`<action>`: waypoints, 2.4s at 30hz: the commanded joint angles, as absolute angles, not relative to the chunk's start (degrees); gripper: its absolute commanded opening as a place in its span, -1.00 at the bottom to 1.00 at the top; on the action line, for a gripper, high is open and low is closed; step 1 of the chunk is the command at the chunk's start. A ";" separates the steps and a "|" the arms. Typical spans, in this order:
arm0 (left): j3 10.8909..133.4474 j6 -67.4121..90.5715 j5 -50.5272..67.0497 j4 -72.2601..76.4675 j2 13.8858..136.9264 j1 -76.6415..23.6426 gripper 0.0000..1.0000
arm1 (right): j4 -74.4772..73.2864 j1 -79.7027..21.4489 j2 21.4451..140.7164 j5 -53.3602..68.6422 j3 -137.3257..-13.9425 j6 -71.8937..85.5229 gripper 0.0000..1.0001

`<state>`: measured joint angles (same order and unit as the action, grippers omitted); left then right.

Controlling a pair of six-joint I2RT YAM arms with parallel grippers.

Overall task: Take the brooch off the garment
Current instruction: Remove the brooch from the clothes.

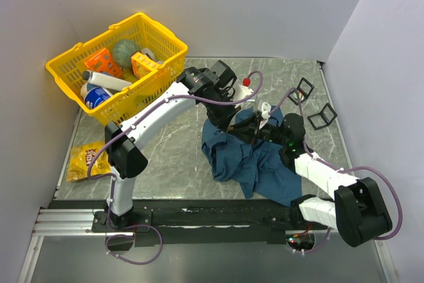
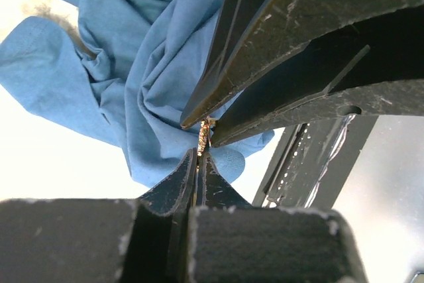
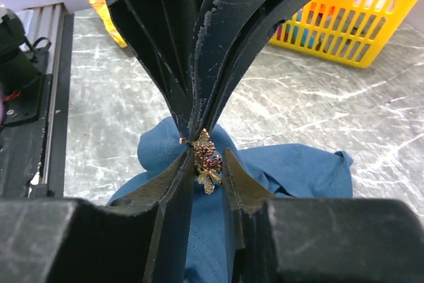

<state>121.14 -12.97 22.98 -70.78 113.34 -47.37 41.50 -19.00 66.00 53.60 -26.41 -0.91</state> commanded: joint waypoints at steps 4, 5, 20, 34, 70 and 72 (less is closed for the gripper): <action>122.25 -12.57 28.48 -71.02 111.71 -50.01 -0.98 | 45.17 -19.69 64.95 41.57 -28.39 -1.06 -0.32; 122.17 -12.57 28.48 -70.93 111.80 -50.01 -0.98 | 45.70 -19.60 64.69 42.09 -28.30 -0.79 -0.20; 121.38 -12.22 22.94 -69.79 109.60 -50.10 -0.98 | 32.46 -7.39 57.84 70.38 -33.39 -1.21 0.32; 120.06 -14.23 7.74 -68.81 104.41 -49.92 -0.98 | -14.76 -10.62 60.11 71.73 -35.86 -41.13 0.45; 113.11 -19.50 3.48 -76.47 91.24 -47.99 -0.98 | -15.99 -11.17 62.77 56.76 -42.80 -35.07 -0.51; 113.03 -20.39 6.57 -72.96 90.79 -47.99 -0.98 | -15.91 -10.64 60.22 60.71 -42.45 -35.94 -0.14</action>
<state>111.22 -18.13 0.30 -77.01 93.80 -47.97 -17.65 -12.84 66.15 51.24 -42.30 -35.35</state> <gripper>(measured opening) 0.023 0.322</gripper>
